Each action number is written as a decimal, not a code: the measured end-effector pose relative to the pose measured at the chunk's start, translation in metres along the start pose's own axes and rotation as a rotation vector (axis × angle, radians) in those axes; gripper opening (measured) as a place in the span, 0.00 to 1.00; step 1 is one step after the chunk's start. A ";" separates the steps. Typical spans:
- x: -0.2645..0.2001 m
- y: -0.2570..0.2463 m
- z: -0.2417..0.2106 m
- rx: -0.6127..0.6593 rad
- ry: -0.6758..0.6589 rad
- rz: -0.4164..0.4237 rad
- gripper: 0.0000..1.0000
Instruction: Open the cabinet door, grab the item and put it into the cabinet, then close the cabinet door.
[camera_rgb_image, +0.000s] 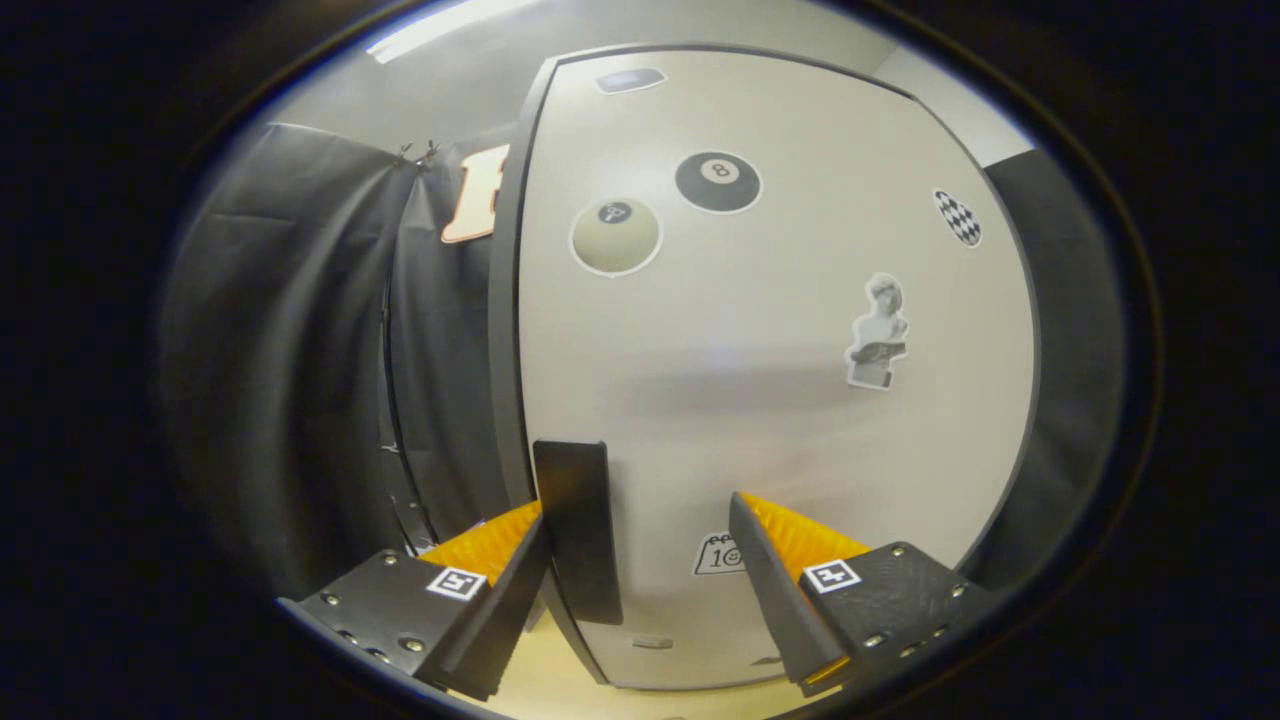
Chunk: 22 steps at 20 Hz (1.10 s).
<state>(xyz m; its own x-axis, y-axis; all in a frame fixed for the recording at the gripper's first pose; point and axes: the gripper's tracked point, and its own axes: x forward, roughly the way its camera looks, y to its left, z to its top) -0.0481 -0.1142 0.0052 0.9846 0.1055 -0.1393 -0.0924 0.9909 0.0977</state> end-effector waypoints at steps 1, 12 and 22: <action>-0.002 0.002 0.000 0.002 0.005 0.011 0.99; -0.092 -0.062 0.073 -0.181 -0.180 -0.110 0.94; -0.151 -0.157 0.097 -0.259 -0.224 -0.244 0.95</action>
